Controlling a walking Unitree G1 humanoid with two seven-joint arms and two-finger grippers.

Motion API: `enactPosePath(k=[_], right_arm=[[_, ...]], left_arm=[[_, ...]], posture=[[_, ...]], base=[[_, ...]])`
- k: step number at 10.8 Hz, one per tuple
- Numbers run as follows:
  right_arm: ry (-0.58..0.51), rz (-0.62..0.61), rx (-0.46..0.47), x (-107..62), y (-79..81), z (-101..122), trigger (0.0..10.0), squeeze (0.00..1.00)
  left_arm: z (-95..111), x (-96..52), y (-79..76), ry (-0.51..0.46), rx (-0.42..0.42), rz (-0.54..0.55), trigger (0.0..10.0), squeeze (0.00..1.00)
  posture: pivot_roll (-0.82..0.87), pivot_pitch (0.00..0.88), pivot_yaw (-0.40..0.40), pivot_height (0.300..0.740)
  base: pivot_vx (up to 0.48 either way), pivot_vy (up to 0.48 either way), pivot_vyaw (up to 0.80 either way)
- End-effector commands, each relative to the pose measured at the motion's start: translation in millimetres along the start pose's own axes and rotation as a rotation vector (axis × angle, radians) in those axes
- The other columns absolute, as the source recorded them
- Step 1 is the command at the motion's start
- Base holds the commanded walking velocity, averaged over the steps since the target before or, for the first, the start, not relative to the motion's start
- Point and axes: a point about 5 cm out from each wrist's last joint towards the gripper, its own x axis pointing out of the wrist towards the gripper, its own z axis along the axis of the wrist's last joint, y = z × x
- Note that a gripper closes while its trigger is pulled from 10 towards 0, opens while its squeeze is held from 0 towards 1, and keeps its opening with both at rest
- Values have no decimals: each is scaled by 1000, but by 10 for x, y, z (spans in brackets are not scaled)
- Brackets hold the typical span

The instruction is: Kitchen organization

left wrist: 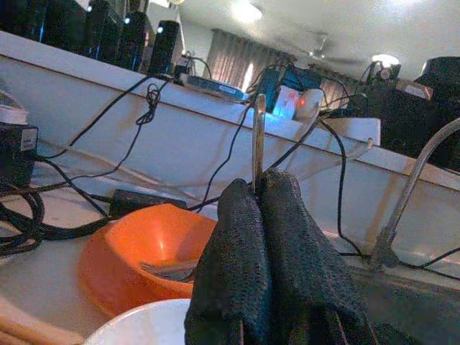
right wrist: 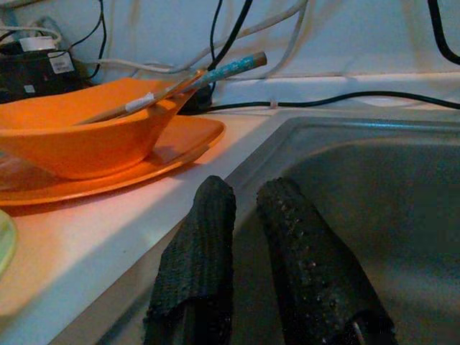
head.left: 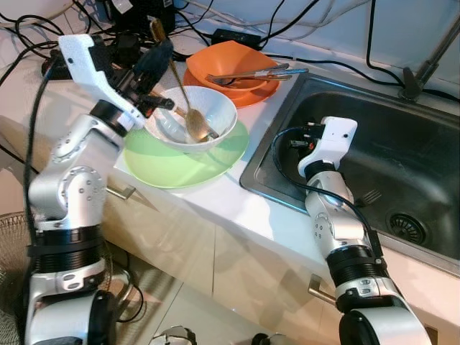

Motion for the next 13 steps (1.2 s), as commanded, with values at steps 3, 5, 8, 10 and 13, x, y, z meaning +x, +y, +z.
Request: enactPosePath(k=[3, 5, 8, 10, 13], right_arm=[[21, -23, 7, -22, -23, -59, 10000, 0], [10, -28, 6, -8, -47, -26, 10000, 0], [-25, -28, 82, 50, -29, 105, 10000, 635], [-67, -32, 206, 123, -30, 310, 10000, 1000], [-88, -19, 370, 176, -45, 488, 10000, 1000]], left_arm=[[181, 74, 38, -222, -117, 105, 10000, 0], [160, 136, -12, -310, -229, 143, 10000, 0], [-144, 260, -201, -294, -410, 150, 10000, 0], [-240, 288, -258, -286, -455, 152, 10000, 0], [-297, 290, -264, -272, -452, 162, 10000, 0]], posture=[[121, 85, -38, 740], [119, 85, -41, 740], [110, 80, -40, 740], [99, 71, -38, 740], [96, 63, -38, 740]], base=[[0, 0, 0], [0, 0, 0], [0, 0, 0], [0, 0, 0], [0, 0, 0]])
